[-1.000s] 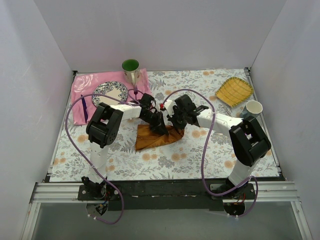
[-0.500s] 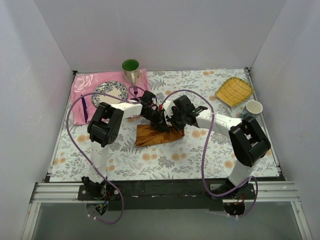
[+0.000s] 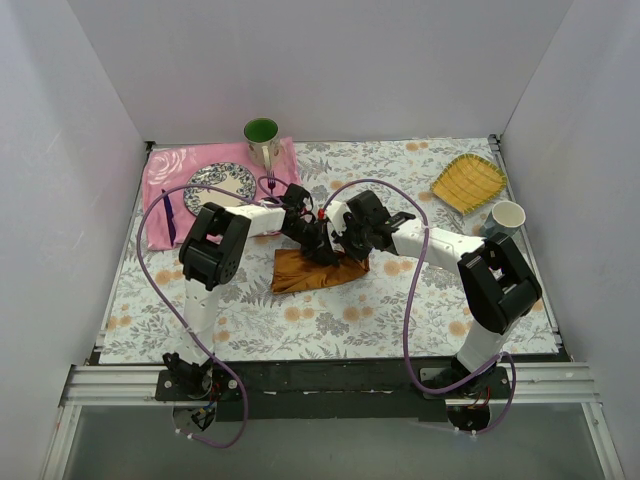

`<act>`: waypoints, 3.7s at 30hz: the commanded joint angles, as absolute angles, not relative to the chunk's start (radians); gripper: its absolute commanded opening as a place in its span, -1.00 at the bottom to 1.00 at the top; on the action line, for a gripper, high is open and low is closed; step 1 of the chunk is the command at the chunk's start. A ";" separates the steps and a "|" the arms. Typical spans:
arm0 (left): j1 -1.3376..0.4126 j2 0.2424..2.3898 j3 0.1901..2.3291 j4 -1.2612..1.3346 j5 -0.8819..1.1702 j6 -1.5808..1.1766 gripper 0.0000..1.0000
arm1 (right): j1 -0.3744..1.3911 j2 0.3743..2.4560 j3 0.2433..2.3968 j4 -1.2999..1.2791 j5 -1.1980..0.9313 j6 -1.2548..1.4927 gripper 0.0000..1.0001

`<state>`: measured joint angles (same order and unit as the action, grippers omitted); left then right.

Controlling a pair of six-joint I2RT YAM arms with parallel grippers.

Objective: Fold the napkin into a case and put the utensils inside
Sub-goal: Stuff the top corner of the smaller-rectangle-folded napkin into the folded napkin.

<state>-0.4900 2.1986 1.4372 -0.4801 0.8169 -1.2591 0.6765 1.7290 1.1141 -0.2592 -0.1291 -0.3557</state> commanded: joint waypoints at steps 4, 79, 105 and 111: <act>-0.476 2.229 1.448 -0.500 0.773 -1.256 -1.00 | 0.673 1.689 1.163 -0.278 -0.101 -0.362 -0.54; -0.466 2.223 1.433 -0.485 0.798 -1.266 -1.00 | 0.667 1.839 1.264 -0.390 -0.112 -0.380 -0.28; -0.466 2.223 1.431 -0.491 0.793 -1.259 -1.00 | 0.707 1.799 1.146 -0.163 0.184 -0.465 -0.23; -0.463 2.227 1.440 -0.489 0.799 -1.259 -1.00 | 0.707 1.813 1.146 -0.170 0.152 -0.486 -0.76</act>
